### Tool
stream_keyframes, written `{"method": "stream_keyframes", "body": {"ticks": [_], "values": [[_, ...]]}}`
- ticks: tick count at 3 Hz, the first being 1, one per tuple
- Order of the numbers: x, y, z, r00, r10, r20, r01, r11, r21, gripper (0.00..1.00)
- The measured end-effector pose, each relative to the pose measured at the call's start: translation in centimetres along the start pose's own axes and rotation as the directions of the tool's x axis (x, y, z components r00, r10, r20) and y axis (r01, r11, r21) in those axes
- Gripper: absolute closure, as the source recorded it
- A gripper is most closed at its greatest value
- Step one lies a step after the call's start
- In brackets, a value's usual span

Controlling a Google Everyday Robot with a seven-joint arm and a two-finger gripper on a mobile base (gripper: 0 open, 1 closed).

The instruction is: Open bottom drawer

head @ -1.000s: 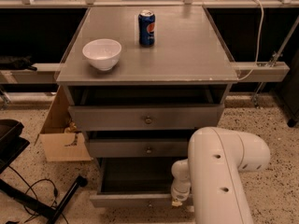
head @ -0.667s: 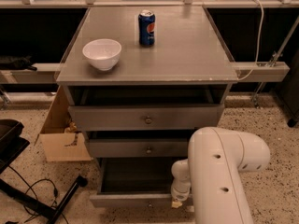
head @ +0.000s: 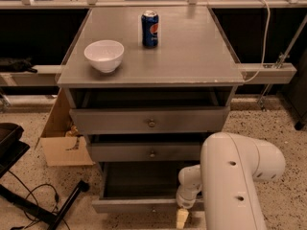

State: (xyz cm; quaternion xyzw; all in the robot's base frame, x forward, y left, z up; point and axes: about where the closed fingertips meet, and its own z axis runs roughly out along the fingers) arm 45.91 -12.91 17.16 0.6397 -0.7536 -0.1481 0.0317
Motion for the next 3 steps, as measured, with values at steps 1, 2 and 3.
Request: {"method": "stream_keyframes", "body": {"ticks": [1,2,3], "values": [[0.1,1.2,-1.3,1.0,-0.013,0.027,0.012,0.9994,0.034,0.0],[-0.3,1.2,-7.3,0.996,-0.063,0.065,0.049,0.9773,0.206,0.0],[0.1,2.0,-16.4,0.987,-0.136,0.08,0.092,0.9075,0.41,0.0]]}}
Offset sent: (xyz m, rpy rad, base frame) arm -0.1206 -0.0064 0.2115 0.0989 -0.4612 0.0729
